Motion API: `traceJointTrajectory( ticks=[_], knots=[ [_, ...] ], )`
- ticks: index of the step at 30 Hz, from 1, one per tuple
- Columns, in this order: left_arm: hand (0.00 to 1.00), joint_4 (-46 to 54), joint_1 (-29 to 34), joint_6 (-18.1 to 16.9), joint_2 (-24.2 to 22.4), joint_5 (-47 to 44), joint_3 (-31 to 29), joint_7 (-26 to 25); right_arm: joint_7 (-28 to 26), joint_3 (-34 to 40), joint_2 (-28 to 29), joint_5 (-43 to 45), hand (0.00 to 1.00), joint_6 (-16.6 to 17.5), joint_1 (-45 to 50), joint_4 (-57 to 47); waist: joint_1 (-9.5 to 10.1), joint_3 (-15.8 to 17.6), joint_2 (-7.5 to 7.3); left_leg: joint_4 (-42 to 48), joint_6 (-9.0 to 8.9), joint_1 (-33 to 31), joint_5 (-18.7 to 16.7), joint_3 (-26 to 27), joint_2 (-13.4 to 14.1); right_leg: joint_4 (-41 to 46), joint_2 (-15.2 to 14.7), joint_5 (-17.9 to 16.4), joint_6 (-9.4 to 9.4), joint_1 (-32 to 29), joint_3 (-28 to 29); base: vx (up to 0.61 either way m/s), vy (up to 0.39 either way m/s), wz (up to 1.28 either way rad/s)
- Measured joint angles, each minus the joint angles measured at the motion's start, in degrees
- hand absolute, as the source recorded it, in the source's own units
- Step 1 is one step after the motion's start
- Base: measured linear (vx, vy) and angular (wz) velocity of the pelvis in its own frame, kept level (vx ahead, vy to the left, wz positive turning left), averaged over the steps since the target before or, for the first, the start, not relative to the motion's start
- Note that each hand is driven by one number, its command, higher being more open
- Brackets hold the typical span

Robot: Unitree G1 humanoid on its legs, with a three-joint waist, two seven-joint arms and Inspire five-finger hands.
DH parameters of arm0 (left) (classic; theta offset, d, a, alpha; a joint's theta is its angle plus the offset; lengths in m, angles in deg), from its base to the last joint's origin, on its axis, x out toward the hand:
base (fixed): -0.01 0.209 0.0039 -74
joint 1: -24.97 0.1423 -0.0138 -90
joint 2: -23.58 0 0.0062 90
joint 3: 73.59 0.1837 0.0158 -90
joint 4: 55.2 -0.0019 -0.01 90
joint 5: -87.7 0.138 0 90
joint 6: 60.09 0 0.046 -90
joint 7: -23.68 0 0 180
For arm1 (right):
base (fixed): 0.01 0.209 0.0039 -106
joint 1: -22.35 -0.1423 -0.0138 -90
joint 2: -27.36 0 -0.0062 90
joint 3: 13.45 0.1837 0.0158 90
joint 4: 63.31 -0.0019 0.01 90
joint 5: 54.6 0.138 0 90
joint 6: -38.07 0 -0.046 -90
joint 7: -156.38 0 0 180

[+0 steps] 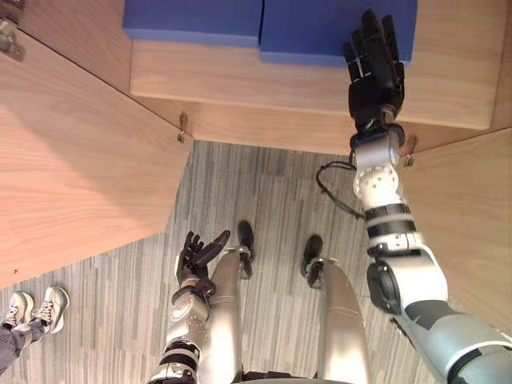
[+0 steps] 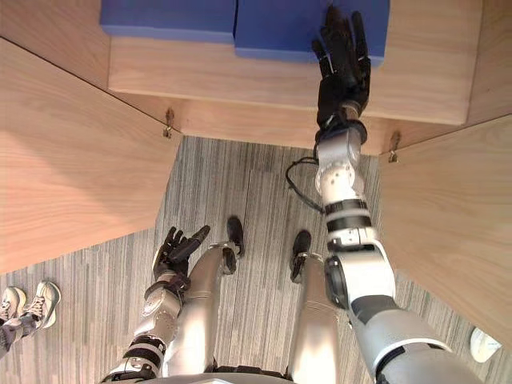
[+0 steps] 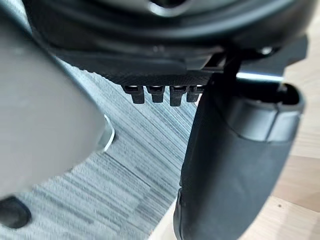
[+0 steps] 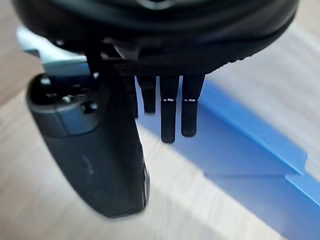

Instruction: Walk over to the cabinet, pick up the folder, carry it to the office cabinet, place the folder inside the office cabinet, then close the office cabinet door

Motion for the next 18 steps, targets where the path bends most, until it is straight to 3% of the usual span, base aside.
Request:
traceJointTrajectory(
  ticks=[2,9,13,18],
  knots=[
    [1.0,-1.0,0.3,0.3,0.1,1.0,0.0,0.0,-1.1,-1.7,0.2,-5.3,1.0,0.3,8.1,-4.6,-0.33,0.0,-0.03,-0.8,-0.57,3.2,-0.9,0.6,0.2,-1.2,0.2,0.0,0.05,3.2,0.0,-0.02,-0.005,-0.05],
    [1.0,-3.3,3.4,0.6,1.1,2.5,0.7,0.4,-2.2,-6.2,3.0,-17.8,1.0,-0.5,29.9,-6.0,-1.39,-0.3,-0.37,-7.2,-0.43,14.6,-0.1,2.0,0.0,-7.7,1.0,0.7,0.63,14.1,0.1,0.07,-0.018,-0.06],
    [1.0,-10.3,6.6,1.2,3.9,7.2,0.8,1.4,-5.3,-9.3,2.8,-30.6,1.0,-1.1,41.5,-1.8,-3.66,-6.0,-1.56,-15.9,-0.89,22.2,2.1,2.5,-1.1,-17.0,1.9,3.3,1.6,21.7,-0.1,0.2,-0.012,-0.03],
    [1.0,-12.0,11.1,1.4,7.8,11.3,0.6,1.9,-7.1,-8.7,3.5,-42.0,1.0,-1.5,50.7,3.9,-4.49,-11.4,-4.0,-27.3,-1.48,33.1,4.9,4.6,-2.3,-27.1,2.8,6.7,2.3,31.1,0.6,0.19,0.017,-0.15]
  ],
)
